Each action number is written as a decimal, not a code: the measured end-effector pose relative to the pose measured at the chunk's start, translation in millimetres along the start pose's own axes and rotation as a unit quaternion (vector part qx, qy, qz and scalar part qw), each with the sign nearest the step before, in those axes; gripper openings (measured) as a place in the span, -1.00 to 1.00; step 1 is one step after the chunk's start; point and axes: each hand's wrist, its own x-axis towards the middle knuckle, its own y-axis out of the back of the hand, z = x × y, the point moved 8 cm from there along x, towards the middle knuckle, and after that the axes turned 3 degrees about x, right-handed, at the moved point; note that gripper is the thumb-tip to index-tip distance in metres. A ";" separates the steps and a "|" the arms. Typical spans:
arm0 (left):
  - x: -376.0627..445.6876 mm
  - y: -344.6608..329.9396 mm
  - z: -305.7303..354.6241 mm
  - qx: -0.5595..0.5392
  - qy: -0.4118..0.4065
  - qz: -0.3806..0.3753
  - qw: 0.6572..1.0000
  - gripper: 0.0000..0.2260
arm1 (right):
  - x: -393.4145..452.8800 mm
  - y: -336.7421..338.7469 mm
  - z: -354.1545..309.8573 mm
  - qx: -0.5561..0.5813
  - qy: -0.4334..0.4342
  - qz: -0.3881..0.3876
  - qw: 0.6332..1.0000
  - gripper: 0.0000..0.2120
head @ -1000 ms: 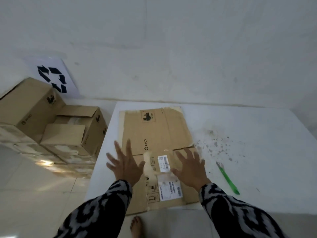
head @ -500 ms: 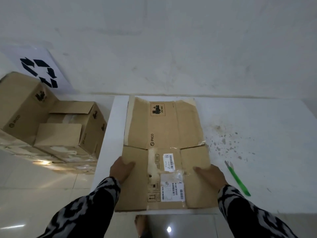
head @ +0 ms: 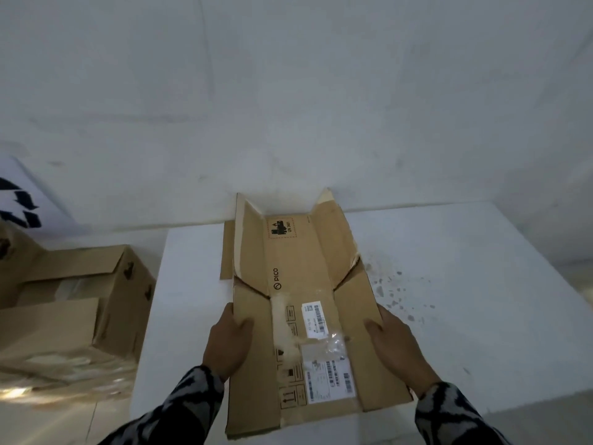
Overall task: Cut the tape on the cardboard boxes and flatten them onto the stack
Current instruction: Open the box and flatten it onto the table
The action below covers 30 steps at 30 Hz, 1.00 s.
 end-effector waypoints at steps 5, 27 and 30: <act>-6.1 -37.8 65.4 -0.026 -0.026 0.014 0.999 -0.89 | 11.1 81.3 14.7 0.023 0.020 0.004 1.000 -0.75; -19.6 -394.9 235.6 0.005 0.114 -0.132 0.985 -0.77 | 112.9 374.7 276.3 -0.020 -0.052 0.057 0.997 -0.75; -17.9 -420.6 217.1 0.042 0.147 -0.143 0.978 -0.70 | 125.5 379.1 316.0 -0.033 -0.119 0.102 0.987 -0.60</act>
